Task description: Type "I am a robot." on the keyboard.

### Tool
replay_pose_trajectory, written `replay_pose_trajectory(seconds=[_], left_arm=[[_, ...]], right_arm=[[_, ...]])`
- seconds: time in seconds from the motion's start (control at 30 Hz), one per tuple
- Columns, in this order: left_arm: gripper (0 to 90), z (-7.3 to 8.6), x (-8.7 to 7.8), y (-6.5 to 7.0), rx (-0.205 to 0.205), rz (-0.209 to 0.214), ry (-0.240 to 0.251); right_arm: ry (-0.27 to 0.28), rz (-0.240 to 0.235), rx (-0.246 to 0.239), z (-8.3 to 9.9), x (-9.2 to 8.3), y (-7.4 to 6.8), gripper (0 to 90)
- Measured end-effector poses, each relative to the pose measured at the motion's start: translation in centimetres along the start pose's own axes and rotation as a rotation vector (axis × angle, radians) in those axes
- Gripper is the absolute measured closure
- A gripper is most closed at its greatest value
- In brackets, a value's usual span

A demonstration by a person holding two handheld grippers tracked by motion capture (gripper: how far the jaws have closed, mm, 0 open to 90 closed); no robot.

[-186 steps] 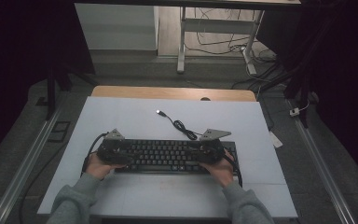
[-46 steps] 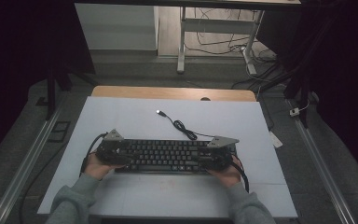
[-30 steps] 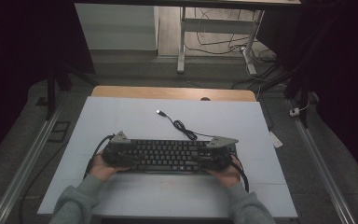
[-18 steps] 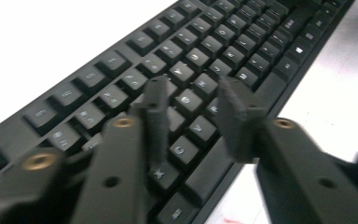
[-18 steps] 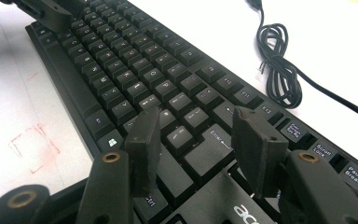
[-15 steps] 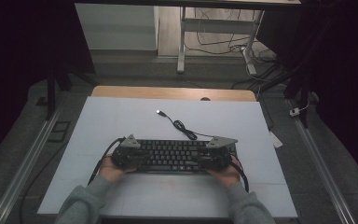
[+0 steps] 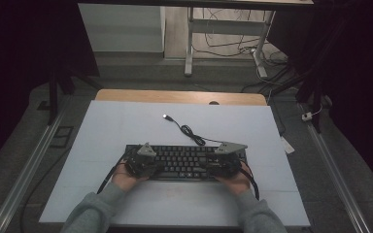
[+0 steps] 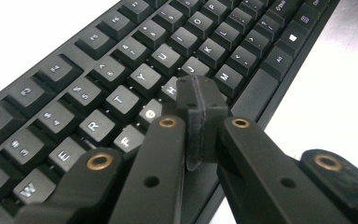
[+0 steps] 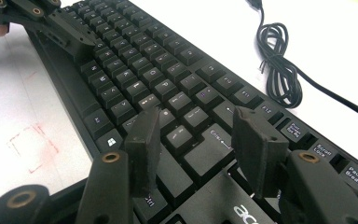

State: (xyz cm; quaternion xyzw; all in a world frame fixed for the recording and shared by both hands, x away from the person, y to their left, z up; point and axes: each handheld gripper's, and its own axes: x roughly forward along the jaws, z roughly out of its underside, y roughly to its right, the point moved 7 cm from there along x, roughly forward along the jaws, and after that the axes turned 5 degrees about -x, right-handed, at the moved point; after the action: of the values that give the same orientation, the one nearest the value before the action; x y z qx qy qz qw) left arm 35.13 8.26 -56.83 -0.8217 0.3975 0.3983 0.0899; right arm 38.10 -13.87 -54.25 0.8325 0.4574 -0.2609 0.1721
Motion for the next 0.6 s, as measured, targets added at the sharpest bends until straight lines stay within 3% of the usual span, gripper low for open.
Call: replay_pose_trajectory(seconds=[0.6], left_arm=[[89.1,0.26,0.26,0.06,0.010,-0.014,-0.025]], right_arm=[[0.000,0.000,0.000,0.04,0.03,0.04,52.5]])
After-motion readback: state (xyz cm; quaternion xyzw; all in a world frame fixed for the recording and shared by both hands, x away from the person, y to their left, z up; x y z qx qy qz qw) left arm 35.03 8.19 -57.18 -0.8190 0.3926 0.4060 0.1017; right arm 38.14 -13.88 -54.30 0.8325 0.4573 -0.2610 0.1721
